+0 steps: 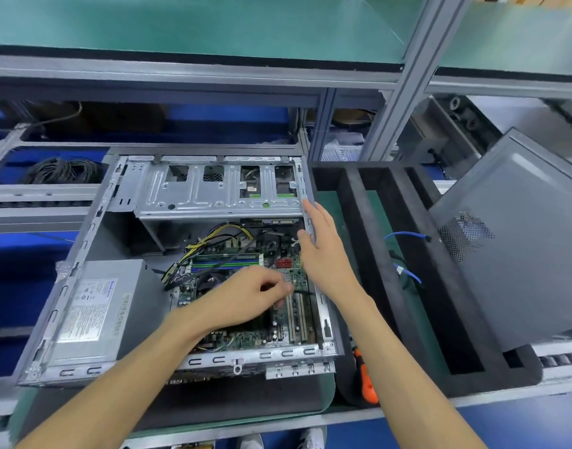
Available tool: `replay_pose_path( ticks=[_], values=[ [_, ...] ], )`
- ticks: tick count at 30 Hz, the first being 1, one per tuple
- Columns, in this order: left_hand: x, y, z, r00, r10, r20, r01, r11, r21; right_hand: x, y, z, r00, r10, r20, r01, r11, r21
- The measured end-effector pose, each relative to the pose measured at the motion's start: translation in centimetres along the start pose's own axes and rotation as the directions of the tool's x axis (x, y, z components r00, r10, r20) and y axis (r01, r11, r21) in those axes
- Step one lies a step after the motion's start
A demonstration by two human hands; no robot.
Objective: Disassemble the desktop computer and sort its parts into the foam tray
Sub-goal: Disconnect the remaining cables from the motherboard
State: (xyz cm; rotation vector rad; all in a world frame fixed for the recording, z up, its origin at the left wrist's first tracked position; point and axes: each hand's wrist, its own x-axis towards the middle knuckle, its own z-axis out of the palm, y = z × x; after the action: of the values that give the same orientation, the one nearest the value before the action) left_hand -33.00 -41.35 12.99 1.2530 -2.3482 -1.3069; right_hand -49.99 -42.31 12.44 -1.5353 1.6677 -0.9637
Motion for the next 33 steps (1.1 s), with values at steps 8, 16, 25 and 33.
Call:
replay_pose_path(
  ticks=[8, 16, 25, 33],
  values=[
    [-1.4, 0.4, -5.8, 0.974, 0.005, -0.226, -0.038, 0.989, -0.143, -1.2, -2.8, -0.3, 0.942, -0.246, -0.228, 0.216, 0.965, -0.150],
    [-4.9, 0.6, -6.5, 0.926, -0.240, 0.290, 0.175, 0.956, 0.234, -1.5, -5.7, 2.4, 0.930, -0.297, 0.215, 0.307, 0.951, -0.015],
    [-5.8, 0.1, -6.8, 0.923, -0.227, 0.312, 0.203, 0.973, 0.109, -0.9, -4.9, 4.5, 0.869, -0.152, 0.471, 0.218, 0.972, -0.090],
    [-8.6, -2.3, -4.6, 0.951, -0.302, 0.066, 0.309, 0.911, -0.273, -1.7, -5.4, 3.6, 0.542, 0.098, 0.835, 0.114, 0.976, -0.188]
  ],
)
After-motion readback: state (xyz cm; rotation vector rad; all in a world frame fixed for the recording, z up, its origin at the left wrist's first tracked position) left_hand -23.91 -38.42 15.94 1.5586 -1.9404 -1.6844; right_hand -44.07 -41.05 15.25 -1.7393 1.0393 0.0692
